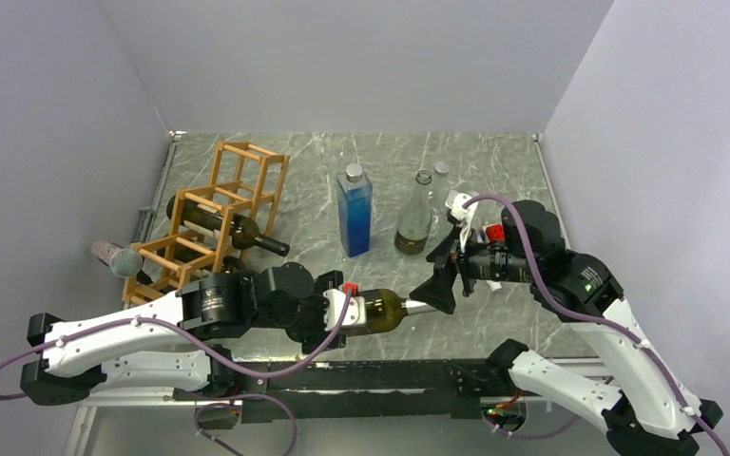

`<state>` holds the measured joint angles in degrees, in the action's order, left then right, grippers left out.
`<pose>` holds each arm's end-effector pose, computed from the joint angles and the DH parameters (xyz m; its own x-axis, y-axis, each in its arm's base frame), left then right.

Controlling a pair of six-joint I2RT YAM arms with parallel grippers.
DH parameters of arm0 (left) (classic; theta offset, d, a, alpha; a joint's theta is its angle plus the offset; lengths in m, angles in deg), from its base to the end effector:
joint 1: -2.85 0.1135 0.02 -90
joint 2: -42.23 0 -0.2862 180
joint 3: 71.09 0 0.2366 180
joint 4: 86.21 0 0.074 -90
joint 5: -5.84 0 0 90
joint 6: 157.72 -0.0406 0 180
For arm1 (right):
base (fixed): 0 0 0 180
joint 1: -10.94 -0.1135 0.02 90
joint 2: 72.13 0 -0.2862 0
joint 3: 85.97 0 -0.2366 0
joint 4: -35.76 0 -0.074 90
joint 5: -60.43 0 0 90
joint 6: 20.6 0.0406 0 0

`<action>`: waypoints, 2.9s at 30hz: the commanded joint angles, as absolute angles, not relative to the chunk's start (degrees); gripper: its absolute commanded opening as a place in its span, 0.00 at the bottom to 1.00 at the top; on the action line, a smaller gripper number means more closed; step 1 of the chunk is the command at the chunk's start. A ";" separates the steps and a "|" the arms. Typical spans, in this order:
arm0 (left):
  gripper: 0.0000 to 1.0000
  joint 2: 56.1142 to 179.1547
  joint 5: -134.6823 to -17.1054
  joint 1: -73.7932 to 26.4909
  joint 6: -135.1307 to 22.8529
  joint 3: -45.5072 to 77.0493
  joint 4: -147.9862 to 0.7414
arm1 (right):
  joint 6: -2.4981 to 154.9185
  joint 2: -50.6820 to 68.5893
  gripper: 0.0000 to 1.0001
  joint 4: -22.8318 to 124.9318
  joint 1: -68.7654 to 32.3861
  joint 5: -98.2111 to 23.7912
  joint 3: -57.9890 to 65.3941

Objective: Put the wine bottle on the wine rack

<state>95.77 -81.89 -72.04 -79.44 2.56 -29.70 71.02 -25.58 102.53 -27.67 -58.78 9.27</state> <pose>0.0413 -0.1591 0.3570 0.0462 0.6076 -0.7929 0.9841 0.1085 0.1405 0.0698 0.0811 0.4153 -0.3983 -0.2865 -0.8714 -0.8687 0.4228 0.2580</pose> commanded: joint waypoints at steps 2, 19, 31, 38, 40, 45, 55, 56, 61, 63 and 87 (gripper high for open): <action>0.01 94.73 -81.96 -72.47 -84.11 7.03 -33.28 | 69.30 -25.60 0.96 100.71 -28.91 -64.59 10.80; 0.01 100.56 -83.98 -72.47 -94.16 16.66 -27.00 | 69.31 -24.98 0.95 105.37 -32.91 -62.28 14.98; 0.01 104.53 -91.27 -72.61 -96.71 17.08 -25.57 | 67.55 -24.39 0.97 108.02 -35.37 -64.80 15.09; 0.01 104.54 -92.38 -72.65 -97.84 15.86 -27.94 | 68.59 -23.11 0.94 105.96 -36.97 -64.08 17.09; 0.01 104.48 -92.75 -72.67 -98.03 15.85 -28.38 | 69.24 -21.93 0.91 105.27 -38.64 -62.52 16.96; 0.01 104.27 -95.67 -73.57 -97.90 14.74 -30.37 | 71.78 -19.74 0.82 103.71 -42.68 -59.28 17.26; 0.01 104.05 -97.20 -73.80 -92.05 16.25 -31.06 | 74.79 -19.57 0.00 102.14 -47.20 -55.88 18.74; 0.01 103.70 -97.25 -73.77 -91.65 16.16 -31.42 | 75.21 -19.92 0.00 101.87 -47.58 -55.01 18.82; 0.01 101.40 -95.69 -73.78 -91.83 15.08 -33.17 | 76.82 -21.15 0.00 100.91 -48.04 -52.21 18.65; 0.01 101.01 -95.05 -73.84 -92.67 15.07 -33.20 | 77.31 -20.60 0.00 101.27 -47.99 -51.42 18.38; 0.99 96.84 -100.29 -73.88 -92.91 10.00 -36.36 | 78.44 -21.84 0.00 99.10 -48.21 -45.22 17.82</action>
